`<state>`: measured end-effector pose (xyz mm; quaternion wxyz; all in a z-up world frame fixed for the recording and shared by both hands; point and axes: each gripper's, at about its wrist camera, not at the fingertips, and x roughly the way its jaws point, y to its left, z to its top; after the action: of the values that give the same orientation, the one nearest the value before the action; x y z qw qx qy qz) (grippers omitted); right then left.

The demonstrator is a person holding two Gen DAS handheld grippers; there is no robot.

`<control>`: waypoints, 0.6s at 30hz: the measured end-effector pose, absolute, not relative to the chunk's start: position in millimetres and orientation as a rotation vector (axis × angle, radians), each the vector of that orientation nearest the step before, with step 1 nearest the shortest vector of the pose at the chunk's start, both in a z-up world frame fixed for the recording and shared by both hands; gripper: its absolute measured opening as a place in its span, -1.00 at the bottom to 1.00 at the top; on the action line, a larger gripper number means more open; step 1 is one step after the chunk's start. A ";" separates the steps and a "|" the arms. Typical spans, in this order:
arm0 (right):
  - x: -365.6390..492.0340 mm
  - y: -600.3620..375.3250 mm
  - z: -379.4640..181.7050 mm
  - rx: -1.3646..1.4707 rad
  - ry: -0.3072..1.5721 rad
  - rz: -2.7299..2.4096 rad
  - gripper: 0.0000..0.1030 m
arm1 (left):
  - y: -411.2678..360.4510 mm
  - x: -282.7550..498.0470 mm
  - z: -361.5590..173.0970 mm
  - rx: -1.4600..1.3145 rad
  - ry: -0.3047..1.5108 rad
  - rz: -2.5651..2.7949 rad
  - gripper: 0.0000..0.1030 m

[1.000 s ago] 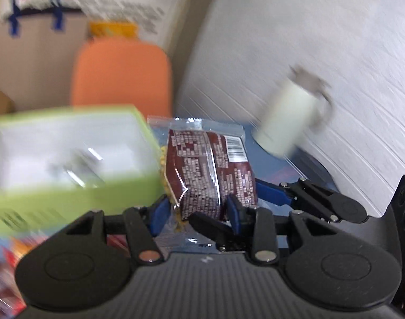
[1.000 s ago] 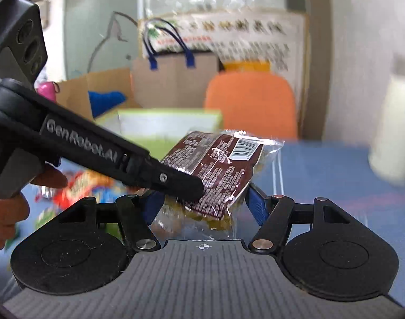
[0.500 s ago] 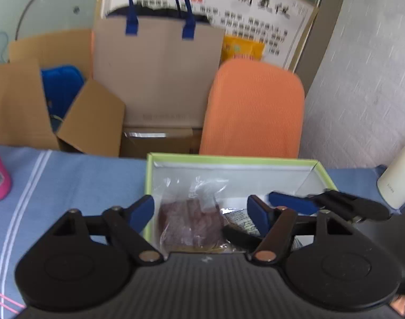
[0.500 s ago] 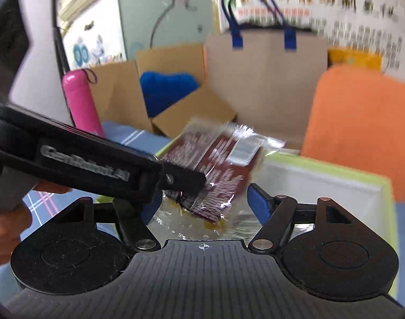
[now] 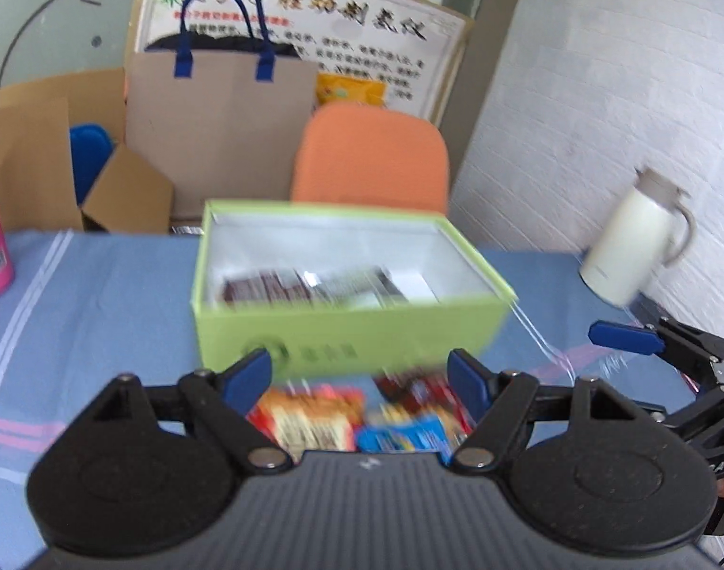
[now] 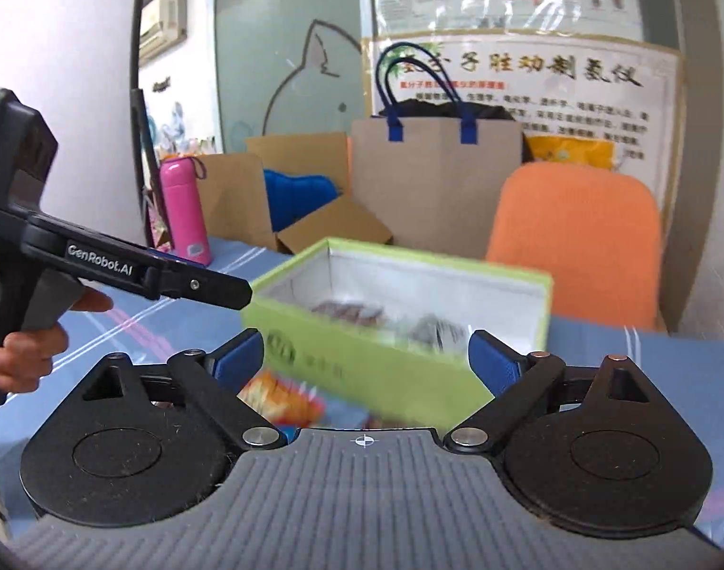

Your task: Organize snacks

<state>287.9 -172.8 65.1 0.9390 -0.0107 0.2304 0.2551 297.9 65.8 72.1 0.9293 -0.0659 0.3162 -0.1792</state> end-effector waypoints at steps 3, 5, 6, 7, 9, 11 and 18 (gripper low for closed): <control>249.7 -189.2 51.4 0.018 0.498 0.503 0.61 | 55.2 273.2 57.0 -0.144 0.685 -0.388 0.46; 222.6 -197.0 39.5 0.029 0.526 0.477 0.66 | 49.0 253.8 48.6 -0.167 0.707 -0.419 0.46; 208.9 -200.5 32.9 0.039 0.542 0.460 0.66 | 45.6 244.8 44.5 -0.193 0.728 -0.442 0.46; 195.1 -203.6 26.5 0.051 0.559 0.451 0.66 | 41.6 235.9 40.6 -0.215 0.751 -0.477 0.46; 169.7 -209.7 15.3 0.081 0.591 0.425 0.66 | 32.3 219.0 33.4 -0.248 0.791 -0.531 0.46; 146.9 -216.4 8.1 0.122 0.607 0.399 0.66 | 22.0 202.0 29.8 -0.247 0.811 -0.555 0.46; 107.0 -224.5 -4.5 0.181 0.608 0.346 0.72 | 9.1 166.7 6.6 -0.404 0.955 -0.618 0.46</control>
<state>107.0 -224.5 -4.5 0.9355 0.0887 0.2972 0.1695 166.7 9.1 6.6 0.8233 -0.1898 0.4490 -0.2906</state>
